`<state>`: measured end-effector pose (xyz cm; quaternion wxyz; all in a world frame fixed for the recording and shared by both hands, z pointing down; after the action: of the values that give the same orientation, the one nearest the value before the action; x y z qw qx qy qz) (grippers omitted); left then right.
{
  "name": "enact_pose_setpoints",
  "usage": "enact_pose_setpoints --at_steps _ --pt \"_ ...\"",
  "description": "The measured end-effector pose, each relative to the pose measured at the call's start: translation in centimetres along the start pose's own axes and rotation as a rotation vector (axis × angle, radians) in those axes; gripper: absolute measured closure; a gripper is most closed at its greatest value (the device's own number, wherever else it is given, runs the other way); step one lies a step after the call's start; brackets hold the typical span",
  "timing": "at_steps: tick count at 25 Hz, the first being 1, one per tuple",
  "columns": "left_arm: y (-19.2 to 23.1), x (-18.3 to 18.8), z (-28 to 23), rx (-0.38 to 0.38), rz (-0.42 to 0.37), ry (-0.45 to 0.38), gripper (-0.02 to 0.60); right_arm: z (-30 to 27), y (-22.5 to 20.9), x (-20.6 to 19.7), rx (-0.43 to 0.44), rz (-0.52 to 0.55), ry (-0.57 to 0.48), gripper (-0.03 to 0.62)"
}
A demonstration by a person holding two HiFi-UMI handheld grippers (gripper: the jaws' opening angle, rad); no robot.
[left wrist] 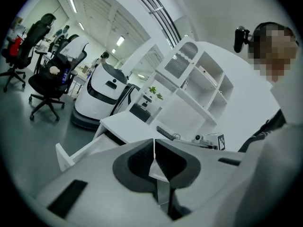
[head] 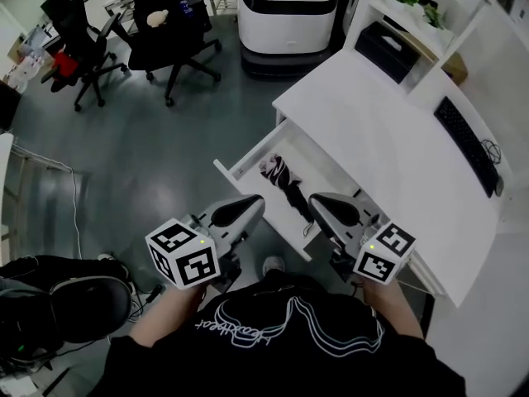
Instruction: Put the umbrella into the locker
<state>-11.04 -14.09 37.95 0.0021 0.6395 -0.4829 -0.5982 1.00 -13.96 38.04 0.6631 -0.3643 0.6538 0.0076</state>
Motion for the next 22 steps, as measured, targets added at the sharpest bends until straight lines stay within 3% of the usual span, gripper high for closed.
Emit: enact_pose_setpoints --at_steps 9,22 --pt "-4.6 1.7 0.1 -0.091 -0.114 -0.019 0.569 1.8 2.0 2.5 0.051 0.022 -0.065 0.589" --pt "-6.5 2.0 0.0 -0.081 -0.109 -0.054 0.569 2.7 3.4 3.7 0.101 0.050 -0.060 0.591"
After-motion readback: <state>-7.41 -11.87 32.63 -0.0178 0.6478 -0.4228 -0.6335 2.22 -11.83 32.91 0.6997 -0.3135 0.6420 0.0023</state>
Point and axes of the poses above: the fingertips, and each gripper's own axes: z backward along the fingers, y to its left, x out of its top, the point moved 2 cm from there along z, backward along the fingers, and after that the axes turned 6 degrees about x, right-handed, at the moved point
